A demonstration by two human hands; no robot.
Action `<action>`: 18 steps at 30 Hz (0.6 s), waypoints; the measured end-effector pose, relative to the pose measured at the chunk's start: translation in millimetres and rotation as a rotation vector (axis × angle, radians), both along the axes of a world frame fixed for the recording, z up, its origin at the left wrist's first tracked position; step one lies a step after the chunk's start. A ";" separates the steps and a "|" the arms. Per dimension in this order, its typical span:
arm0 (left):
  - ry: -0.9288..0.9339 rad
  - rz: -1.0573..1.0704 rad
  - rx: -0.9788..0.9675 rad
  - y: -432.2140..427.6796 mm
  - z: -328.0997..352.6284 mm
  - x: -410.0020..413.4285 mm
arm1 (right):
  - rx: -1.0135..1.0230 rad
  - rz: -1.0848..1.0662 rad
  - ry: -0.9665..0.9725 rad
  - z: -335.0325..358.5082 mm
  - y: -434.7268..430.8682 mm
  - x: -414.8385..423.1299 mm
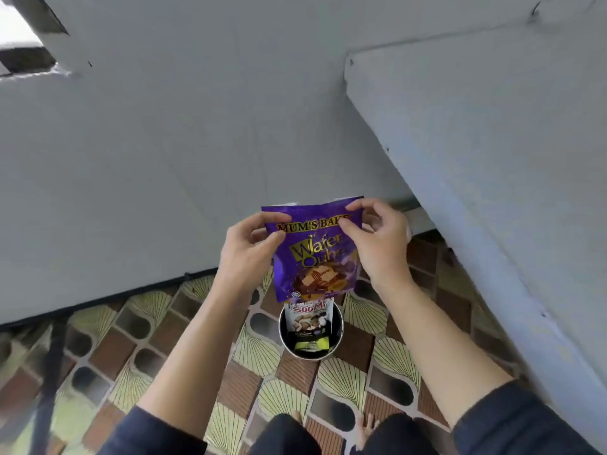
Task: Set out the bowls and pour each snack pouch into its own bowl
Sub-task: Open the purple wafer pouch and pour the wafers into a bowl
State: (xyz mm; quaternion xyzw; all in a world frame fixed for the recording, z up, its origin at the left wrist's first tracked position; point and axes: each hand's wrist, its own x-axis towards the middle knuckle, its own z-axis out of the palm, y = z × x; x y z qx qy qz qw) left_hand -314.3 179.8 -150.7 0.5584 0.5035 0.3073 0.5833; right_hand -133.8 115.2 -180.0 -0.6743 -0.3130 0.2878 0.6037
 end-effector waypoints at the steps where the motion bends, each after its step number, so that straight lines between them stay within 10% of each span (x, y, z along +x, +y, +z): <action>1: 0.004 0.004 -0.025 3.0 -27.7 2.4 | -0.012 -0.003 0.002 -29.2 3.7 2.4; 18: 0.247 -0.086 -0.291 1.8 -407.7 -6.2 | -0.493 0.210 -0.110 -398.5 -4.2 15.2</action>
